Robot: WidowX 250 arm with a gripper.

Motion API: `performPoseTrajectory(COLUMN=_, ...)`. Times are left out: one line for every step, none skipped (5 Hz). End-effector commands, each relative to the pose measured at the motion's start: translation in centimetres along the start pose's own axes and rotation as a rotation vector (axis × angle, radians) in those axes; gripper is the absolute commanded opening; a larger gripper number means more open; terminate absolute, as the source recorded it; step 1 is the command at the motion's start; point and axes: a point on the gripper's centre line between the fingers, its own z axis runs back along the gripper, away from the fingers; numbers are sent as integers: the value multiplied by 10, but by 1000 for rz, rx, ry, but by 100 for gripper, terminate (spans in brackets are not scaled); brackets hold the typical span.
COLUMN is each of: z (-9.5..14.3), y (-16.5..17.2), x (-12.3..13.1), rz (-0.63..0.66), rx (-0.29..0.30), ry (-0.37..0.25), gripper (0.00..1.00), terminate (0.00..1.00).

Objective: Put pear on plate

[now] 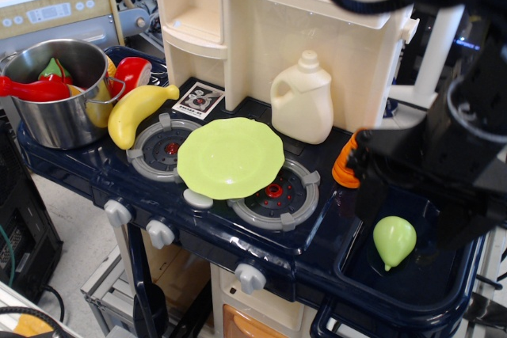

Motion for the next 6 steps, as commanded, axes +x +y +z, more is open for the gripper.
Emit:
performPoseTrajectory(z=-5, y=-18, x=15, rz=21, rx=-25, ry=-44, gripper=100, terminate=0)
performPoseTrajectory(z=-33, y=-14, x=19, rz=18, rx=-38, ry=-60, gripper=100, terminate=0)
performPoseTrajectory(z=-38, y=-14, x=25, rz=-2, rx=-40, ry=-68, gripper=100, terminate=0)
performPoseTrajectory(z=-38, y=-14, x=25, rz=-2, rx=-40, ry=-68, gripper=100, terminate=0)
performPoseTrajectory(z=-38, y=-14, x=25, rz=-2, rx=-40, ry=-68, gripper=100, terminate=0)
performPoseTrajectory(z=-38, y=-14, x=25, rz=-2, rx=-40, ry=-68, gripper=100, terminate=0)
